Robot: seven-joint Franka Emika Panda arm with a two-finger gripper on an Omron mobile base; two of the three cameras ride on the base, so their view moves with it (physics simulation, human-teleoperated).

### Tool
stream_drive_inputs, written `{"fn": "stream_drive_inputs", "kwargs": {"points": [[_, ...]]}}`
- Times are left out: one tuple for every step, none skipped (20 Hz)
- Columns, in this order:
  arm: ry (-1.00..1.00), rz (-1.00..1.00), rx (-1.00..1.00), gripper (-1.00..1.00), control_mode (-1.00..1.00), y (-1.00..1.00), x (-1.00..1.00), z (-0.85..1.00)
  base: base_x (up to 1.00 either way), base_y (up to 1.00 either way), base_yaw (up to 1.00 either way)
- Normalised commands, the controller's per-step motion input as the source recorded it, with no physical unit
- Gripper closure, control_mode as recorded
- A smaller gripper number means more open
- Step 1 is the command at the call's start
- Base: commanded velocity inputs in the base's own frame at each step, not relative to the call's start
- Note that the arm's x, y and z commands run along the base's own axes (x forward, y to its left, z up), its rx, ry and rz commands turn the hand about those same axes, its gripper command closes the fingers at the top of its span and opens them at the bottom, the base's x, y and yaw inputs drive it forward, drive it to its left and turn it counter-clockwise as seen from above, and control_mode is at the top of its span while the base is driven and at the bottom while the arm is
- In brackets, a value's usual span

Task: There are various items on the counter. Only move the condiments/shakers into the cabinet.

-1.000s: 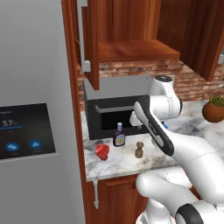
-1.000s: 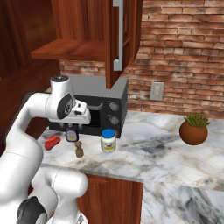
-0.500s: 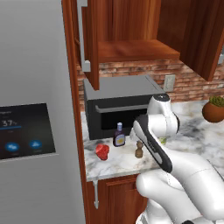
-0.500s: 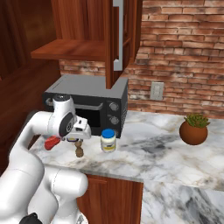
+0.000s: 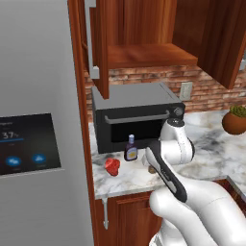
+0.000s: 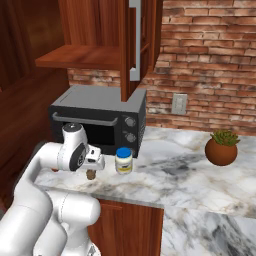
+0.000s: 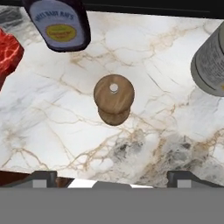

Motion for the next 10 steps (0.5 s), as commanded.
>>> {"fn": "stream_drive_inputs", "kwargs": {"points": [[0.00,0.00,-0.03,-1.00,-1.00,0.00,0.00,-0.25,0.00,0.00,0.00],[0.00,0.00,-0.07,-1.00,-1.00,0.00,0.00,-0.32,0.00,0.00,0.00],[0.00,0.00,-0.06,-1.00,-1.00,0.00,0.00,-0.26,0.00,0.00,0.00],[0.00,0.00,-0.03,-1.00,-1.00,0.00,0.00,-0.24,0.00,0.00,0.00],[0.00,0.00,0.00,-1.00,-1.00,0.01,0.06,-0.24,0.00,0.00,0.00],[0.00,0.00,0.00,-1.00,-1.00,0.06,0.09,-0.20,0.00,0.00,0.00],[0.00,0.00,0.00,-1.00,-1.00,0.11,0.11,-0.20,0.00,0.00,0.00],[0.00,0.00,0.00,-1.00,-1.00,0.11,0.15,-0.19,0.00,0.00,0.00],[0.00,0.00,0.00,-1.00,-1.00,0.12,0.20,-0.21,0.00,0.00,0.00],[-0.01,0.00,0.00,-1.00,-1.00,0.13,0.24,-0.21,0.00,0.00,0.00]]}}
